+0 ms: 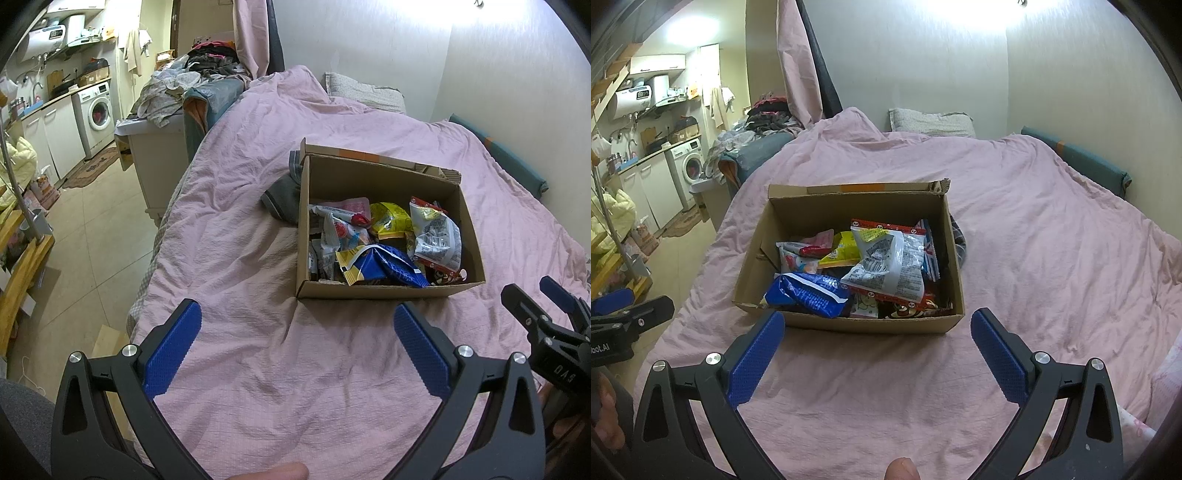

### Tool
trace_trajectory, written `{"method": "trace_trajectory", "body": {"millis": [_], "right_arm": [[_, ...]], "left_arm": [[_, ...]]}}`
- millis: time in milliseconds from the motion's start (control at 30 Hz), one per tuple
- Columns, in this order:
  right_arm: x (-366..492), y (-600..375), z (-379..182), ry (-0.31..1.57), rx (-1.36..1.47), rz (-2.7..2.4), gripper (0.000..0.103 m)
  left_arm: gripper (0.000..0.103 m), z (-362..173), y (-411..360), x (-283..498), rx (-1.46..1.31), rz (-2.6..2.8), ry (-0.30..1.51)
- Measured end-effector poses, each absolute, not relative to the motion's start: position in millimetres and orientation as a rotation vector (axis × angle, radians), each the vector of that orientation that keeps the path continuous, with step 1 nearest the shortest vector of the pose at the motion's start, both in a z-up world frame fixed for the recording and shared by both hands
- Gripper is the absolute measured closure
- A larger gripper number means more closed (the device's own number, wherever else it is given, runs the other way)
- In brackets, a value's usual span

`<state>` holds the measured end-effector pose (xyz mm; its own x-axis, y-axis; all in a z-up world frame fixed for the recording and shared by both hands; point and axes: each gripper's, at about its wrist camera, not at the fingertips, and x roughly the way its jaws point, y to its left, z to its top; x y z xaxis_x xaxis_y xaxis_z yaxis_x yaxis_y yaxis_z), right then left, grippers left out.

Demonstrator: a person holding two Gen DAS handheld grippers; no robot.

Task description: Organize snacks

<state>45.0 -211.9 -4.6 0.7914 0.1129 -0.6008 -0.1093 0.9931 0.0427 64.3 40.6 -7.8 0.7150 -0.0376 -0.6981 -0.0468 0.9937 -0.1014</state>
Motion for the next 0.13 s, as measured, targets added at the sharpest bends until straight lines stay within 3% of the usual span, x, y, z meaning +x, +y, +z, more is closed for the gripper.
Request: {"method": "trace_trajectory", "body": {"millis": [133], "right_arm": [[44.0, -212.3, -4.1, 0.648, 0.010, 0.119, 0.000]], "left_arm": [[0.000, -7.6, 40.3, 64.3, -0.116, 0.001, 0.769]]}}
